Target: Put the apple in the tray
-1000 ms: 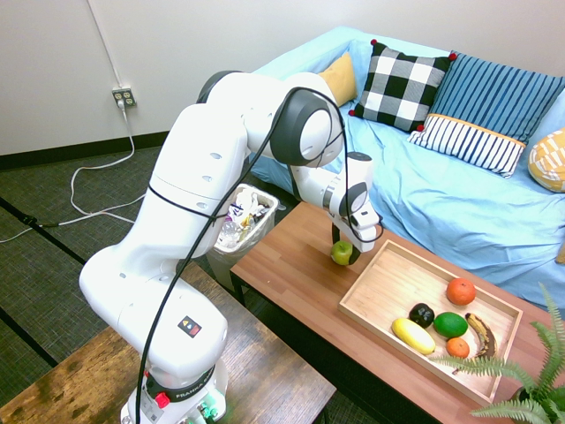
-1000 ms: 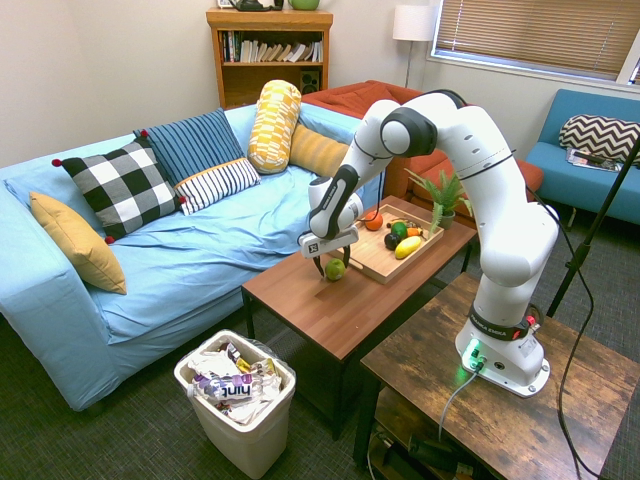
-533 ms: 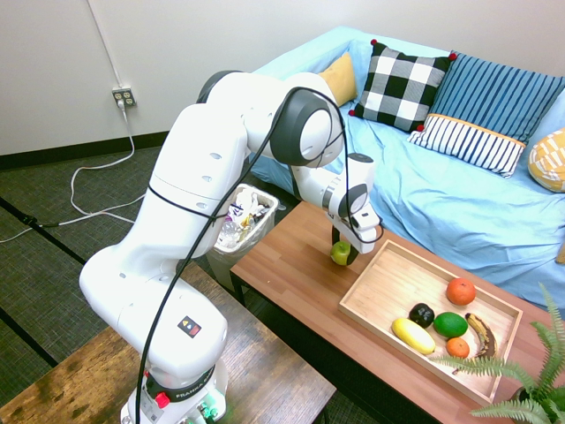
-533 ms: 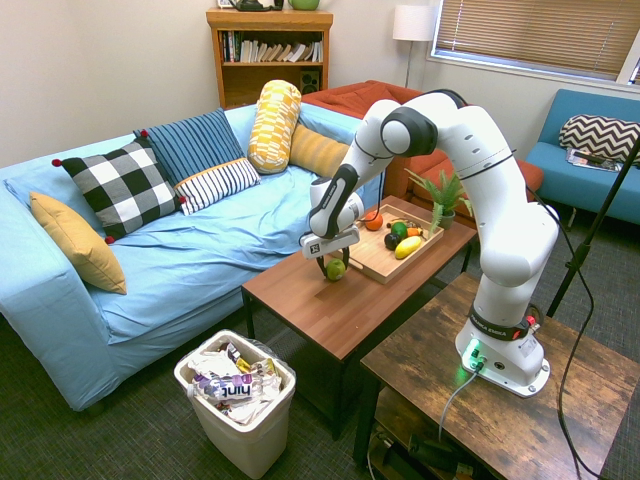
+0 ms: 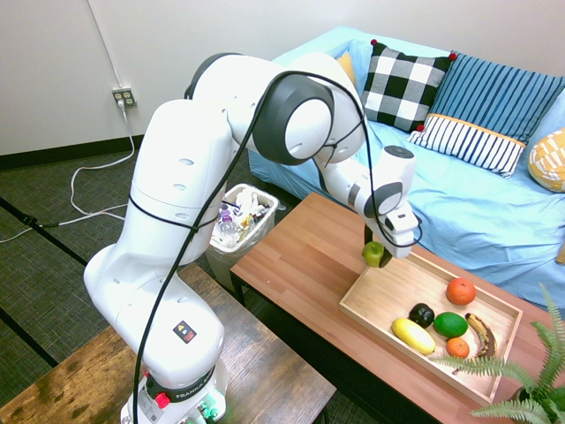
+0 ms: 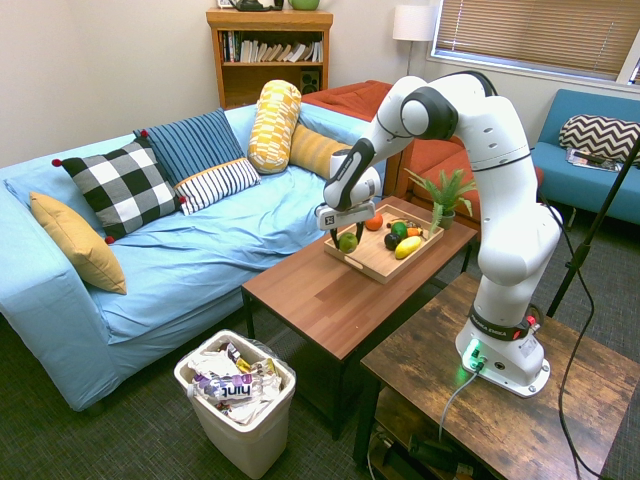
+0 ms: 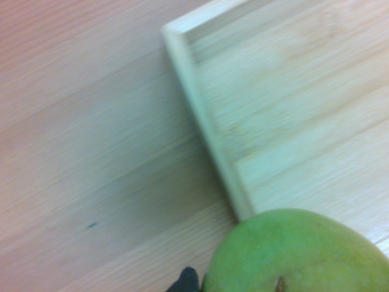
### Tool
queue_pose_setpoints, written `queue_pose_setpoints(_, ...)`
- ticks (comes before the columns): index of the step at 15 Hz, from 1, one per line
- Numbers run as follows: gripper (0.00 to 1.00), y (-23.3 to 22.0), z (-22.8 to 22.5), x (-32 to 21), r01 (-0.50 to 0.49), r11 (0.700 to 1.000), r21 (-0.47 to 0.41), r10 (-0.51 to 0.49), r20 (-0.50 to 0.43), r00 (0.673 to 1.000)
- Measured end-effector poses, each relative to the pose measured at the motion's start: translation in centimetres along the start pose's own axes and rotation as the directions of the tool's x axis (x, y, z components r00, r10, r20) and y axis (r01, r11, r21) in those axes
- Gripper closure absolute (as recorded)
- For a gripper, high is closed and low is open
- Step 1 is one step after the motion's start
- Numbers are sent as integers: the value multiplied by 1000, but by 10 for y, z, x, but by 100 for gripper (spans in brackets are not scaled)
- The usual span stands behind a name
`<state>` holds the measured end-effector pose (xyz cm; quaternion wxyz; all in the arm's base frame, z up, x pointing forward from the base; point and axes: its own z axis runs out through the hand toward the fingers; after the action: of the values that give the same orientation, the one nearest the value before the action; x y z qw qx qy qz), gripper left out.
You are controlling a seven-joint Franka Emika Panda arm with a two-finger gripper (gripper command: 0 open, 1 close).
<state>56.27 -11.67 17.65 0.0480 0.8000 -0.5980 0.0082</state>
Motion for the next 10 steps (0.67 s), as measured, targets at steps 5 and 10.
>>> queue_pose_setpoints(5,100,38,25,58,-87,995,-47,86,-8,996)
queue_pose_setpoints(10,100,28,65,67,-92,992,-84,91,-13,996)
